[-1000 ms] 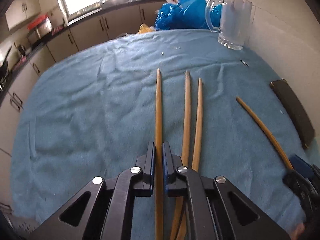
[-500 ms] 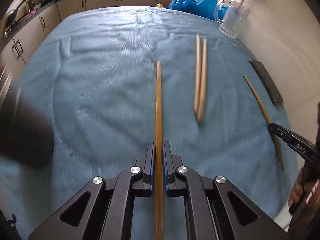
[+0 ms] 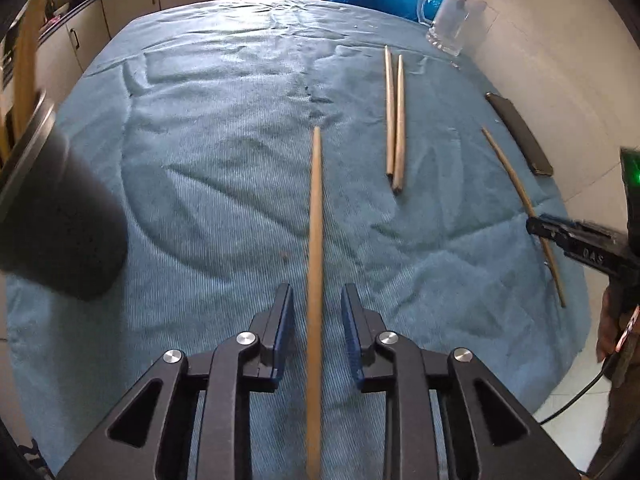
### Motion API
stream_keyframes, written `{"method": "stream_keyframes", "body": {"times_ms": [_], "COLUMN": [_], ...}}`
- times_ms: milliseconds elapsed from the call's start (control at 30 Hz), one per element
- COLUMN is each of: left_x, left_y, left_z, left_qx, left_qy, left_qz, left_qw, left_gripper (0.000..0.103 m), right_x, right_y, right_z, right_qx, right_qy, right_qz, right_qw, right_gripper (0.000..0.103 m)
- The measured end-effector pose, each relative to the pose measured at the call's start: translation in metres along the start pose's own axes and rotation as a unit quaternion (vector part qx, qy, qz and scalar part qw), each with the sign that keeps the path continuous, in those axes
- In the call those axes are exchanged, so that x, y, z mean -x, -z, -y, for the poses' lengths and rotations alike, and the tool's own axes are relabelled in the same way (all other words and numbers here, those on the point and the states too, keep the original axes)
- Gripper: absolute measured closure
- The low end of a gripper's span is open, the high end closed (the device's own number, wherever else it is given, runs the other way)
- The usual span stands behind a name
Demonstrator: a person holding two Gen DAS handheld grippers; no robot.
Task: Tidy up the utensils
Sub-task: 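Grasp a chopstick with the right tool while the left tool holds its chopstick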
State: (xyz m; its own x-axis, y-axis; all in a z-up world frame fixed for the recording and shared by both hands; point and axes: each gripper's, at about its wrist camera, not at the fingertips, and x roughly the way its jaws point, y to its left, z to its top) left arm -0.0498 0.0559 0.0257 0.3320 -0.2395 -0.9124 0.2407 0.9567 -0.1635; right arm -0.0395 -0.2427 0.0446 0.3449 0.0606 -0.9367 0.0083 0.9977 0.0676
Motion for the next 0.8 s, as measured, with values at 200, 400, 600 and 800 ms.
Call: {"method": "stream_keyframes", "body": {"times_ms": [200, 400, 600, 800], "left_x": [-0.011, -0.021, -0.026, -0.02], "left_y": [-0.022, -0.042, -0.051, -0.041], "left_z": [0.003, 0.005, 0.008, 0.002], "left_qx": [0.002, 0.01, -0.009, 0.006], "left_qy": [-0.004, 0.004, 0.006, 0.008], "left_qz": [-0.016, -0.038, -0.047, -0.016], "left_qw": [0.9999, 0.9992, 0.9988, 0.9998], "left_gripper": [0.079, 0.079, 0.079, 0.096], "right_x": [-0.019, -0.033, -0.04, -0.03], "right_y": [-0.038, -0.068, -0.082, -0.058], "right_z": [-0.01, -0.017, -0.009, -0.02], "right_qx": [0.038, 0.072, 0.087, 0.114], "right_qy": [0.035, 0.017, -0.003, 0.012], "right_qz": [-0.03, -0.097, -0.118, -0.042], "right_qw": [0.998, 0.993, 0.989, 0.992], "right_gripper": [0.066, 0.07, 0.084, 0.095]}}
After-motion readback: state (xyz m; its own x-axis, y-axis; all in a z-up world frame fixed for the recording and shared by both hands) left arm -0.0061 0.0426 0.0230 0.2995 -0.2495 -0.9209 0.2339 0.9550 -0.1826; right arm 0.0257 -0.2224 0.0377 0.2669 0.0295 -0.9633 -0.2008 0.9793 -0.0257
